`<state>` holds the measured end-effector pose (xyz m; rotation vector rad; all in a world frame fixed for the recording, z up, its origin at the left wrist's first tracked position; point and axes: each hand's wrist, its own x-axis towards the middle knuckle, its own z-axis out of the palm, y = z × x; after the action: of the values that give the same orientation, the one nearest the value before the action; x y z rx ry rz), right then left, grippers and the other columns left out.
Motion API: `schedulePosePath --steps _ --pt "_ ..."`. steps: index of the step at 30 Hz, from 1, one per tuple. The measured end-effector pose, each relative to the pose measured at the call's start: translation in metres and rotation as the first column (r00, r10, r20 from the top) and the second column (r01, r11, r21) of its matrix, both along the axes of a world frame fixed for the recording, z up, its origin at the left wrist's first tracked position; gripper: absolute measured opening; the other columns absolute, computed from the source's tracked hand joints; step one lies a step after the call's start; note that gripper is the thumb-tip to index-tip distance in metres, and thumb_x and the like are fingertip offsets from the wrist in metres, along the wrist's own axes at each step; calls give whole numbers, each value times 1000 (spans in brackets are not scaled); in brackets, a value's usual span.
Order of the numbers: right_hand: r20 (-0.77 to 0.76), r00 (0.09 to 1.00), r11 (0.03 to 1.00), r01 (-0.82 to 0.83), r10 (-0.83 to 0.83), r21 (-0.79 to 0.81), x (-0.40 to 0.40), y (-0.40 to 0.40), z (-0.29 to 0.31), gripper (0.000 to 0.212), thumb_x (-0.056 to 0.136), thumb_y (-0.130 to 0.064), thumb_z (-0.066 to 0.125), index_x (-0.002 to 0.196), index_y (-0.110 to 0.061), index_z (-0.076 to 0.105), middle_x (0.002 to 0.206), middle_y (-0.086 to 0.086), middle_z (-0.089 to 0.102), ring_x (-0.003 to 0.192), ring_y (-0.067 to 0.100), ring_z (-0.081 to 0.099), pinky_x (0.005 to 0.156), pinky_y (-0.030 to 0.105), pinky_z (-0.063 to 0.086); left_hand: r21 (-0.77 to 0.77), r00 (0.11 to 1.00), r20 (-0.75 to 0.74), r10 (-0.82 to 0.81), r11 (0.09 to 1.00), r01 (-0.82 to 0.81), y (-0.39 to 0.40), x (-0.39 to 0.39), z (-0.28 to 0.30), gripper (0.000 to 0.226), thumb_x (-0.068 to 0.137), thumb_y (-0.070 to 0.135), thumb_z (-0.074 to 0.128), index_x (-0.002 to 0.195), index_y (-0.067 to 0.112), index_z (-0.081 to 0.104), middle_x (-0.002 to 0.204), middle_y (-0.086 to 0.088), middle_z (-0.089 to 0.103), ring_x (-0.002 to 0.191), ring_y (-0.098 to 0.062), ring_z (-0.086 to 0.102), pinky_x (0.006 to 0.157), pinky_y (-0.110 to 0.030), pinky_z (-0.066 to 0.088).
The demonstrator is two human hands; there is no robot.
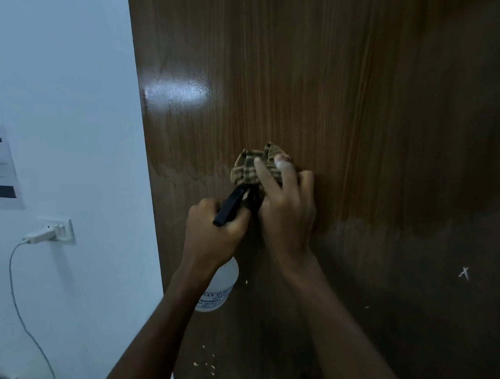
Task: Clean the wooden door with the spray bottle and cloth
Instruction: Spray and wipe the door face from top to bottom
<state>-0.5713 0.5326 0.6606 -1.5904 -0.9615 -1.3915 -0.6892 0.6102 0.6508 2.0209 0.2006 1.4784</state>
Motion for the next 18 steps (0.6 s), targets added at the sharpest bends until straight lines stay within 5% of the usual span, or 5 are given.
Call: schedulePosePath --steps 5,11,18 --pt "-10 1000 999 22 -23 -27 -5 -10 -8 57 95 -7 53 151 -19 51 131 18 47 111 26 47 83 24 48 19 999 5 -47 999 47 19 -11 2 43 91 33 69 62 4 57 49 -11 51 37 -32 45 37 -38 32" --pt "70 996 985 74 -64 -154 10 -12 14 51 94 -15 48 145 -12 55 98 5 67 83 23 59 71 39 46 18 995 29 -98 995 97 27 -12 17 52 86 44 64 66 -4 58 52 -21 55 42 -49 51 36 -53 37" --pt "71 997 986 42 -31 -162 -12 5 -17 41 99 -21 57 138 -9 60 77 2 69 64 18 60 66 35 43 -1 989 51 -140 990 140 31 -21 25 36 95 23 69 67 2 62 53 -15 57 44 -46 52 37 -52 40"
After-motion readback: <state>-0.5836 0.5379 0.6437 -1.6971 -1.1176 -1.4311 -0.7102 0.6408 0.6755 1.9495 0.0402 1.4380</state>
